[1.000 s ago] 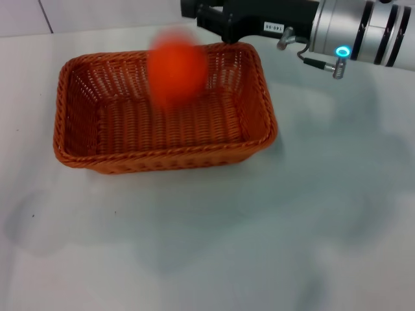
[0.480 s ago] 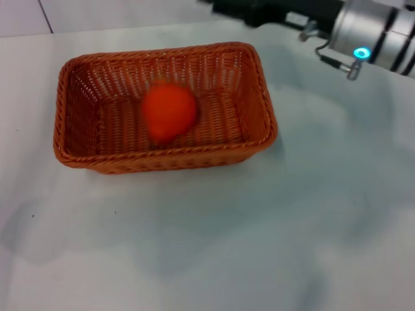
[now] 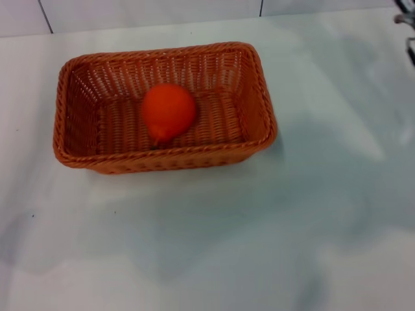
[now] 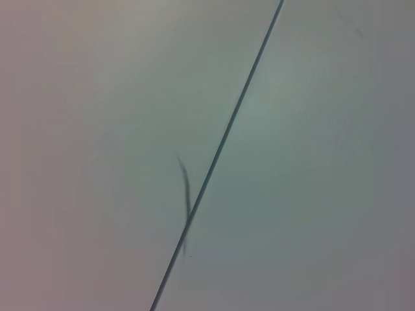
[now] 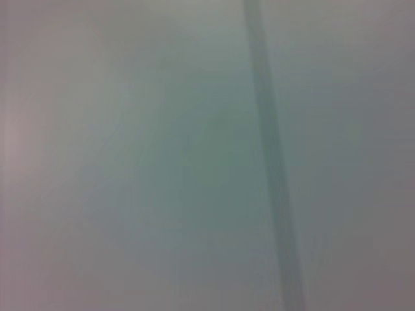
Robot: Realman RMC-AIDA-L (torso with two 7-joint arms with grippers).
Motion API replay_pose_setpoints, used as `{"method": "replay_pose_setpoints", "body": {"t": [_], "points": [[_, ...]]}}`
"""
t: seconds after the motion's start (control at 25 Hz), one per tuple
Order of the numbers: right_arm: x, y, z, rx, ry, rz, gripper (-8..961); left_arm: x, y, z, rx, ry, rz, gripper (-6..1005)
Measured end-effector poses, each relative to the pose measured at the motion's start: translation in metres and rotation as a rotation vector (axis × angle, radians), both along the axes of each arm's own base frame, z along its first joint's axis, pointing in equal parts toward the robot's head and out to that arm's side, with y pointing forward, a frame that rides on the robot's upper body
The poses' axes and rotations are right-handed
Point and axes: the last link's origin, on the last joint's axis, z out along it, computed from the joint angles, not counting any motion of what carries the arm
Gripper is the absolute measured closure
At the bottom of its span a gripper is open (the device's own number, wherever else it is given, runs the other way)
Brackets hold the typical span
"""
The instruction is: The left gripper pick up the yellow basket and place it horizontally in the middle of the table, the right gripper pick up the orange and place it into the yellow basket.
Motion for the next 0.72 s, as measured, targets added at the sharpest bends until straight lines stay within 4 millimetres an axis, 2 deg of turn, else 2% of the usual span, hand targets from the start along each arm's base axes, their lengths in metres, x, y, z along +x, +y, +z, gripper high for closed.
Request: {"method": "replay_pose_setpoints", "body": {"t": [0.24,0.44,0.72], "points": [[0.027,-0.009,0.012,0.173,-0.034,-0.132,48,-0.001,-0.001,0.000,0.001,-0.002,0.004,355],[0.035,-0.011,0.018,0.205,-0.010,-0.169,48,-0.002,-0.002,-0.003,0.003,-0.023,0.016,356],[0.037,-0.010,0.016,0.197,-0.004,-0.191,48,-0.004,-0.004,-0.003,0.006,-0.029,0.024,355]]}}
